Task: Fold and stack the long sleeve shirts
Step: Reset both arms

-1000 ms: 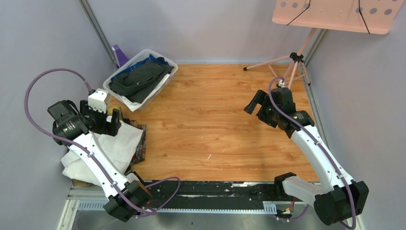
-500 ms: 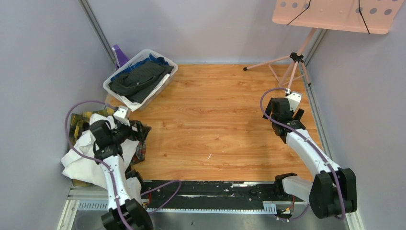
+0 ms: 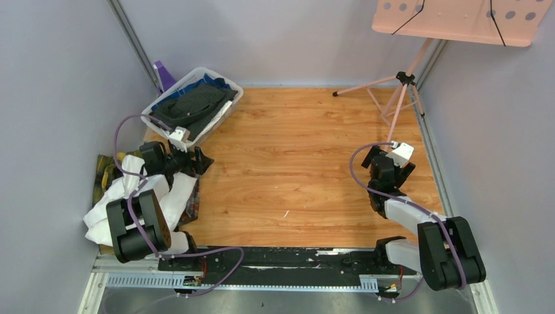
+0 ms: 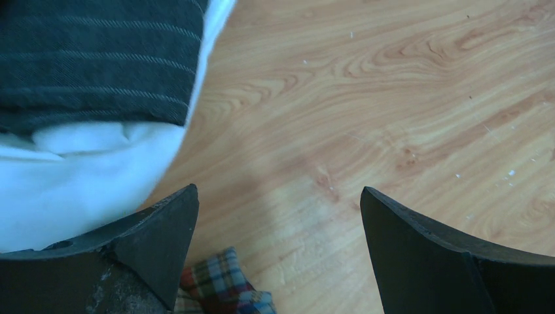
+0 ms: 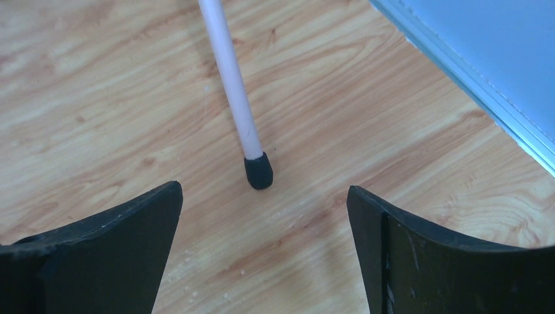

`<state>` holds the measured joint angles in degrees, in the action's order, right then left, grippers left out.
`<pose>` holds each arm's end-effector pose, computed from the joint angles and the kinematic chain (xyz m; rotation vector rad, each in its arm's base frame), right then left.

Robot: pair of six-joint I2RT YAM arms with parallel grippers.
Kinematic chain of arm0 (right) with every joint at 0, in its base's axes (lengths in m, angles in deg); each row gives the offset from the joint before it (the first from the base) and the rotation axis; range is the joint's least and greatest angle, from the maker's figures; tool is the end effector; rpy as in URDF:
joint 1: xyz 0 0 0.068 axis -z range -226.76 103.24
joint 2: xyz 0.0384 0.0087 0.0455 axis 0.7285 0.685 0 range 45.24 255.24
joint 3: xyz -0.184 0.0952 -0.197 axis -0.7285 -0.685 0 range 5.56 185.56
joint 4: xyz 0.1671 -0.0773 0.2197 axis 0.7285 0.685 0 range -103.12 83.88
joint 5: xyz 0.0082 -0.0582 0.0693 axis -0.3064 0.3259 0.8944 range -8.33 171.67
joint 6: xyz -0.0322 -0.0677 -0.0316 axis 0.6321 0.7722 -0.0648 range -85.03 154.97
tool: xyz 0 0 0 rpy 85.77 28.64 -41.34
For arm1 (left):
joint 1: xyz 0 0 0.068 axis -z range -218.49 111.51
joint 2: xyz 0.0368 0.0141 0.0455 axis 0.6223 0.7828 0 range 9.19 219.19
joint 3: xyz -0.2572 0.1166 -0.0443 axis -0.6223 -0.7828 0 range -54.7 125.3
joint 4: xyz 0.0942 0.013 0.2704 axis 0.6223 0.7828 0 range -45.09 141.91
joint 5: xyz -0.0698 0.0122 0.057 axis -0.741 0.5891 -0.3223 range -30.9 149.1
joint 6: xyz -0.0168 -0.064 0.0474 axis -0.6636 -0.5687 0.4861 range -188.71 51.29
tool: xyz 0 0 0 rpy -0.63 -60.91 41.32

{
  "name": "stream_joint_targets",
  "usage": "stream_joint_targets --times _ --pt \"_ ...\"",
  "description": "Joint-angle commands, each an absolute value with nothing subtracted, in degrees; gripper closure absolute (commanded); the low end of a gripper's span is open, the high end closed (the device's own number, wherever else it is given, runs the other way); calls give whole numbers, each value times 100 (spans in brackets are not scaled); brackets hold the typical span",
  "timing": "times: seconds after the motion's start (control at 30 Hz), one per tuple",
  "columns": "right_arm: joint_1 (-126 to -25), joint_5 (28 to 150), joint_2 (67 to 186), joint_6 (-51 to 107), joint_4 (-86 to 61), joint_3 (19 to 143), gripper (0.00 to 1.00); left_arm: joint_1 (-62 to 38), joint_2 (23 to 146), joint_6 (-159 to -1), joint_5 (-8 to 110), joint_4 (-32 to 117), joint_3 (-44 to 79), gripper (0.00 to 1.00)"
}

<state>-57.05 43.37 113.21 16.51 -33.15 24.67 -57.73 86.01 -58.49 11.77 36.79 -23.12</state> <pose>0.2570 0.0022 0.1433 0.5345 1.9032 -0.3674 0.2889 0.0460 0.1595 0.2766 2.0237 -0.5935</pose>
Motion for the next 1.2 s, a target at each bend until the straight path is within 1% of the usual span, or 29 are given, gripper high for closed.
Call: stream_joint_targets --times 0.0,0.07,0.2,0.23,0.27,0.33,0.43,0.47,0.5,0.53,0.6,0.63,0.7,0.73,0.8,0.83,0.9,0.97,1.1,1.13,1.17 --pt "-5645 3972 11370 1922 -5321 2176 0 -5701 8677 -6524 1264 1151 -2614 0" --pt "-5592 3999 11480 2037 -5473 2170 0 -5608 8783 -6737 1456 379 -2867 0" --pt "-5523 4043 11673 2172 -5785 2101 0 -5445 9175 -7115 2101 -443 -3015 0" --pt "-5517 4110 11674 2209 -5826 2096 0 -5384 9188 -7101 2195 -380 -2964 0" --pt "-5512 4129 11679 2221 -5841 2089 0 -5328 9154 -7061 2589 -141 -2942 0" --pt "-5520 4237 11616 2294 -5929 2018 0 -4997 9013 -6939 3108 -123 -3024 0" --pt "-5565 5019 11368 2570 -6134 1803 0 -4580 8668 -6469 3847 -712 -3766 0" --pt "-5569 5203 11329 2563 -6058 1809 0 -4412 8784 -6411 3971 -1742 -3990 0" --pt "-5566 5287 11316 2478 -5906 1864 0 -4328 9093 -6382 4097 -2357 -4381 0" --pt "-5557 5329 11364 2420 -5783 1931 0 -4269 9150 -6377 4191 -2802 -4460 0" --pt "-5547 5454 11492 2451 -5609 2080 0 -4247 8824 -6264 4269 -1612 -4053 0" --pt "-5559 5580 11523 2529 -5602 2114 0 -4246 8778 -6264 4286 -1337 -3970 0" --pt "-5635 5509 11460 2556 -5731 2028 0 -4296 9028 -6467 4381 -1894 -4037 0" --pt "-5610 5306 11395 2590 -5905 1904 0 -4303 8954 -6456 4346 -1949 -4147 0" --pt "-5451 4867 11360 2859 -7429 1247 0 -4305 8801 -6339 4190 -1846 -4223 0" --pt "-5172 5083 11384 2748 -7962 1020 0 -4301 8815 -6351 4188 -1861 -4222 0" --pt "-4944 5216 11384 2272 -7604 1019 0 -4308 8958 -6436 4300 -1844 -4110 0" --pt "-4955 5577 11668 2580 -7879 1122 0 -4306 8935 -6563 4641 -1399 -3852 0" --pt "-4936 6679 12208 2977 -7410 1585 0 -4306 8998 -6828 5275 -1224 -3737 0" --pt "-4755 6716 12561 2859 -7710 1634 0 -4306 8989 -6828 5294 -1156 -3729 0" --pt "-4729 6748 12848 2922 -8338 1536 0 -4308 8986 -6834 5301 -1145 -3716 0"
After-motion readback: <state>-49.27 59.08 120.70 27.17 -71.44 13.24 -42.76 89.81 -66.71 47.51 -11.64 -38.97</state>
